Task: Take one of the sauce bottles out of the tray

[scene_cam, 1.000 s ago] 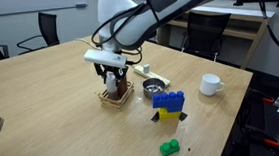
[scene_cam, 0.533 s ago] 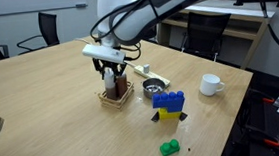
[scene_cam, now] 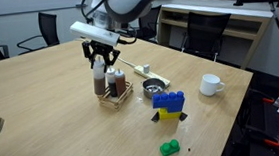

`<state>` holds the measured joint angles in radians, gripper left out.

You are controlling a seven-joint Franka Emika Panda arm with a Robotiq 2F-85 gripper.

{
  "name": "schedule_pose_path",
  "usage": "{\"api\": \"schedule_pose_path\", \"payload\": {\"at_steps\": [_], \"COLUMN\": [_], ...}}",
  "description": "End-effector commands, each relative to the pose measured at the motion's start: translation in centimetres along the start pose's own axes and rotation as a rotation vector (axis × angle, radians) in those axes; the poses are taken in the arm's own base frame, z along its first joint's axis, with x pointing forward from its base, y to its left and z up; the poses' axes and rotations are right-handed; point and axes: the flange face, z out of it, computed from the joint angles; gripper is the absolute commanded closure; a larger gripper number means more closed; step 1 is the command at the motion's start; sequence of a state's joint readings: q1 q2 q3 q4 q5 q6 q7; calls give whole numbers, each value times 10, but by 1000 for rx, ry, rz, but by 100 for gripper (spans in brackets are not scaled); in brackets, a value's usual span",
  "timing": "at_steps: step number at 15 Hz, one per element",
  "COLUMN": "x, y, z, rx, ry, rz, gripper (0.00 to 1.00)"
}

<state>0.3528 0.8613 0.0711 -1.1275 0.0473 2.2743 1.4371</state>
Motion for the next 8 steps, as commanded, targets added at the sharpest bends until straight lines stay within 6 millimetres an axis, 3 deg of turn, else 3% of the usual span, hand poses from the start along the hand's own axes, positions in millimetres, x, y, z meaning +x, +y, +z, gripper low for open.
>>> {"api": "schedule_pose_path", "payload": {"at_steps": [1,4,8], "x": [-17,-48,-79], "y": [0,8,32], "z": [-28,-30,4], "rx": [0,-53,-142], "ry": [-94,-139,-173], "rz": [-64,-151,-248], "gripper": [73,73,73]}}
